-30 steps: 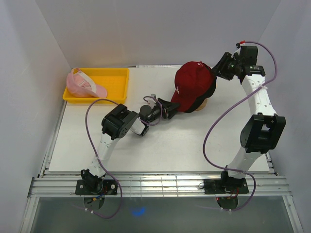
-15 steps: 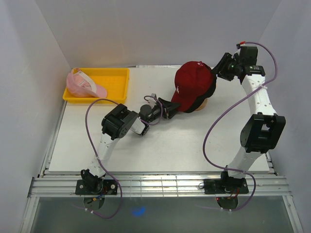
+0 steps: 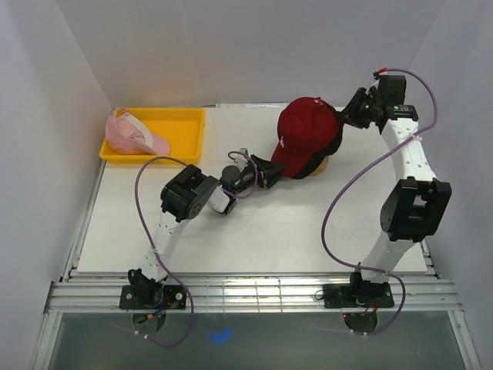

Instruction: Stack the hats

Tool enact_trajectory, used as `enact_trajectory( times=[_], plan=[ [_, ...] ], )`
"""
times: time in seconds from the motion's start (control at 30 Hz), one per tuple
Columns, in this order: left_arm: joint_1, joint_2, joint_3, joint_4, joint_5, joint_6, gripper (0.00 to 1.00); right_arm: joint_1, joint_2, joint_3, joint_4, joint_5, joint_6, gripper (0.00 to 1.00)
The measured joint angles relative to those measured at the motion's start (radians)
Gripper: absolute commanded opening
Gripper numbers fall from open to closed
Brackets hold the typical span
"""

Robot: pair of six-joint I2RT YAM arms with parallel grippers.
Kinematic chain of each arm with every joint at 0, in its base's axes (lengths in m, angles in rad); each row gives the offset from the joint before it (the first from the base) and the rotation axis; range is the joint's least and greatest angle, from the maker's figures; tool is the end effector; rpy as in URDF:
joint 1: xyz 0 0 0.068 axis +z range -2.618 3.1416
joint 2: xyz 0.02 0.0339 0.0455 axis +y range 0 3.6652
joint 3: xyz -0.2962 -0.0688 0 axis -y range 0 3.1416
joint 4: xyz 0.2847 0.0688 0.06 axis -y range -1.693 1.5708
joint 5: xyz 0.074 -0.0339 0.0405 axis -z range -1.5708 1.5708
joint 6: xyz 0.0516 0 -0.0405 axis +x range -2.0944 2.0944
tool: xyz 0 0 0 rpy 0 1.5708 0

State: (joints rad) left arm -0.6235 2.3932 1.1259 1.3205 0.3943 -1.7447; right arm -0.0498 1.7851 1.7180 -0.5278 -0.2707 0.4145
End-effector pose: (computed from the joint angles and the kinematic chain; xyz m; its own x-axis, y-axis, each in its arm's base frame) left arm 0.3950 -0.3085 0.0678 -0.8452 -0.5123 0.1527 -0.1046 -0.1215 -0.9871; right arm 0.4736 -0.0098 0.3744 -0.5821 0.4176 -0.6977 0.0669 0.8797 0.4707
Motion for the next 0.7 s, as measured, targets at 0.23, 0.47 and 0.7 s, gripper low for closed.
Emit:
enact_trajectory(
  times=[0.23,0.47,0.7],
  plan=[
    [0.0,-0.005,0.0,-0.003,0.0,0.009,0.49,0.0,0.0,-0.011,0.008,0.014,-0.001,0.18],
    [0.0,-0.017,-0.001,-0.002,0.0,0.019,0.26,-0.004,0.0,-0.032,0.011,0.052,-0.005,0.13],
    [0.006,-0.068,-0.007,0.011,0.007,0.027,0.0,-0.01,0.0,-0.051,0.023,0.079,-0.008,0.12]
  ],
)
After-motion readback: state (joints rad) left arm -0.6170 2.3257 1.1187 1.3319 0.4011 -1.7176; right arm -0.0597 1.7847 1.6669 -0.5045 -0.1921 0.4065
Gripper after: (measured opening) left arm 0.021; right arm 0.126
